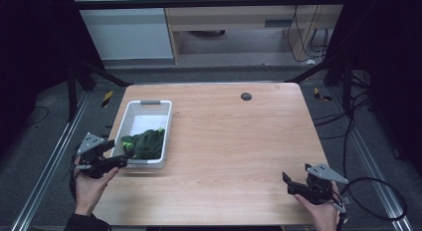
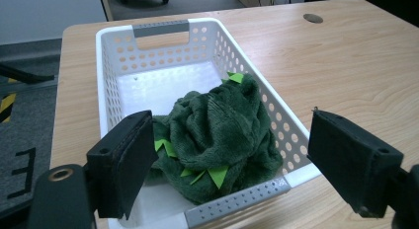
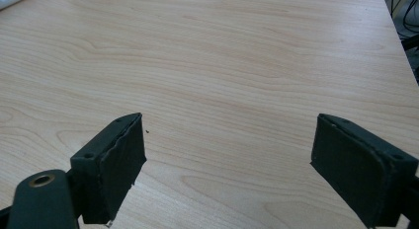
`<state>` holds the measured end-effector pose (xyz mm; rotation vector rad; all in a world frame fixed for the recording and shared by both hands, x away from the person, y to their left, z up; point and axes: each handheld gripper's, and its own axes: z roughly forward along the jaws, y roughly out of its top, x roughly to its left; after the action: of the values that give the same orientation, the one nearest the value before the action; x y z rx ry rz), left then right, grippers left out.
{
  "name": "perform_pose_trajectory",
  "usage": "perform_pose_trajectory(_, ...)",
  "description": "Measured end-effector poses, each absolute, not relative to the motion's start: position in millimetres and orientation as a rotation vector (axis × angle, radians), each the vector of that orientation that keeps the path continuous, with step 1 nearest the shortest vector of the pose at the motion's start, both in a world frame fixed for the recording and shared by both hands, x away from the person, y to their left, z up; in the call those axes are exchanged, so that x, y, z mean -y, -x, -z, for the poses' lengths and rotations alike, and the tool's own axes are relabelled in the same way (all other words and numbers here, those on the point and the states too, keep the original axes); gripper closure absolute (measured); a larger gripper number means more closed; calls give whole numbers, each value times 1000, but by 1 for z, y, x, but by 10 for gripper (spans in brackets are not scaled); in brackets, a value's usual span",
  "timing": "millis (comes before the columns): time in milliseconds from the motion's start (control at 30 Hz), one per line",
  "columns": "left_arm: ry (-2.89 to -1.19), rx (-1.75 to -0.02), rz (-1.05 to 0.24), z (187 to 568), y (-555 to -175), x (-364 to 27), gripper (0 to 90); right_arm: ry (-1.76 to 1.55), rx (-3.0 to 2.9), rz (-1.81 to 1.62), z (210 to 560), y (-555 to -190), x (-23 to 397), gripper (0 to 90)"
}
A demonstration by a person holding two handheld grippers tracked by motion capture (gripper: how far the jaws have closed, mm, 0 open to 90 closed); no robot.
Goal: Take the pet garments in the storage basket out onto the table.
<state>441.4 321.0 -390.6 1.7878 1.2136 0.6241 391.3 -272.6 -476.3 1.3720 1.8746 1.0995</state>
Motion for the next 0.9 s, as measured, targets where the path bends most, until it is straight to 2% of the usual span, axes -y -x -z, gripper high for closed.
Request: perform_pose_trajectory(900,-1970,-1258,-594,391,-488,-300,161,-1373,-1923,-1094,479,-395,271,123)
